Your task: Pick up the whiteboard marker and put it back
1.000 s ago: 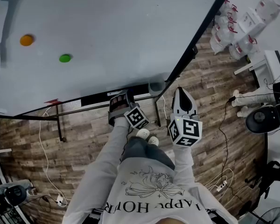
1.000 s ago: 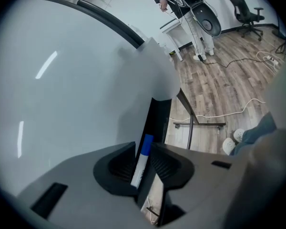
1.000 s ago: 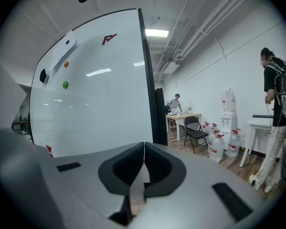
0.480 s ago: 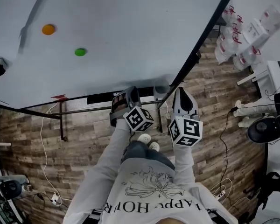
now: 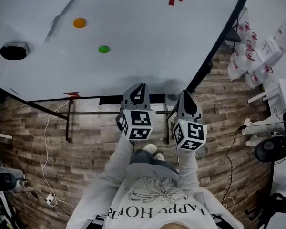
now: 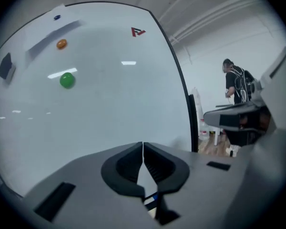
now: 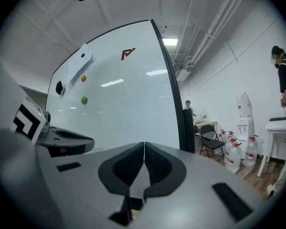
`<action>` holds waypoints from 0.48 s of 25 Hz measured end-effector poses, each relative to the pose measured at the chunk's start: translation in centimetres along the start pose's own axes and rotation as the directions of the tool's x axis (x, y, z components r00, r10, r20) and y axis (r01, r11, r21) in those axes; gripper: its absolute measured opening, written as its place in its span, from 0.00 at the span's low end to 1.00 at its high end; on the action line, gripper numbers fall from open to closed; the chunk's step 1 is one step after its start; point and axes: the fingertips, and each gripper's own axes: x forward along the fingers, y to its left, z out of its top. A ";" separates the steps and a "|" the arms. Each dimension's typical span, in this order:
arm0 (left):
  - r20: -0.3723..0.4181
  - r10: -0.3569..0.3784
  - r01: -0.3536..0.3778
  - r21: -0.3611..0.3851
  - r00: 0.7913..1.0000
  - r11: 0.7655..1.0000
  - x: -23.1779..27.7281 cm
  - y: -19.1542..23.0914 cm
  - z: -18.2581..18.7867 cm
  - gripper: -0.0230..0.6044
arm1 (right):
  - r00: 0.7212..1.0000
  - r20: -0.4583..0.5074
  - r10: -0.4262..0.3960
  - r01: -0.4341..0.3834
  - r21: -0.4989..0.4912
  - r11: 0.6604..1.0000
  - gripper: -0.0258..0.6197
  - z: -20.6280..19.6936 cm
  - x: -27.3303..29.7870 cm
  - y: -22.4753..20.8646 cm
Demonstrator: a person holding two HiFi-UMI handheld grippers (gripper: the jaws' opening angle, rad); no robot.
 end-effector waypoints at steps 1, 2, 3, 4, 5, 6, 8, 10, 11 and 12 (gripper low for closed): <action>0.016 0.005 -0.004 -0.019 1.000 1.000 -0.4 0.3 0.4 0.05 | 1.000 0.004 0.008 -0.008 -0.002 1.000 0.05 0.2 0.0 0.3; 0.030 0.010 -0.009 -0.034 1.000 0.999 -0.8 0.6 0.7 0.05 | 1.000 0.009 0.016 -0.016 -0.003 1.000 0.05 0.4 0.1 0.6; 0.041 0.016 -0.014 -0.049 0.999 0.999 -1.2 0.9 0.9 0.05 | 1.000 0.013 0.023 -0.023 -0.004 1.000 0.05 0.6 0.1 0.9; 0.050 0.022 -0.019 -0.065 0.998 0.998 -1.5 1.1 1.0 0.05 | 0.999 0.017 0.030 -0.029 -0.006 1.000 0.05 0.8 0.1 1.1; 0.058 0.028 -0.023 -0.083 0.998 0.996 -1.8 1.3 1.1 0.05 | 0.999 0.021 0.035 -0.035 -0.007 0.999 0.05 1.0 0.1 1.4; 0.066 0.036 -0.029 -0.103 0.997 0.994 -2.1 1.5 1.2 0.05 | 0.999 0.024 0.040 -0.040 -0.008 0.999 0.05 1.1 0.1 1.6; 0.083 0.050 -0.039 -0.140 0.995 0.989 -2.7 1.9 1.4 0.05 | 0.998 0.029 0.050 -0.049 -0.009 0.999 0.05 1.4 0.2 2.0; 0.094 0.066 -0.049 -0.173 0.993 0.984 -3.1 2.4 1.5 0.05 | 0.998 0.031 0.057 -0.056 -0.012 0.998 0.05 1.6 0.2 2.3; 0.096 0.073 -0.054 -0.187 0.993 0.981 -3.3 2.6 1.5 0.05 | 0.998 0.031 0.060 -0.059 -0.013 0.998 0.05 1.6 0.2 2.4; 0.096 0.080 -0.059 -0.200 0.992 0.978 -3.4 2.8 1.4 0.05 | 0.998 0.031 0.062 -0.062 -0.014 0.998 0.05 1.6 0.2 2.6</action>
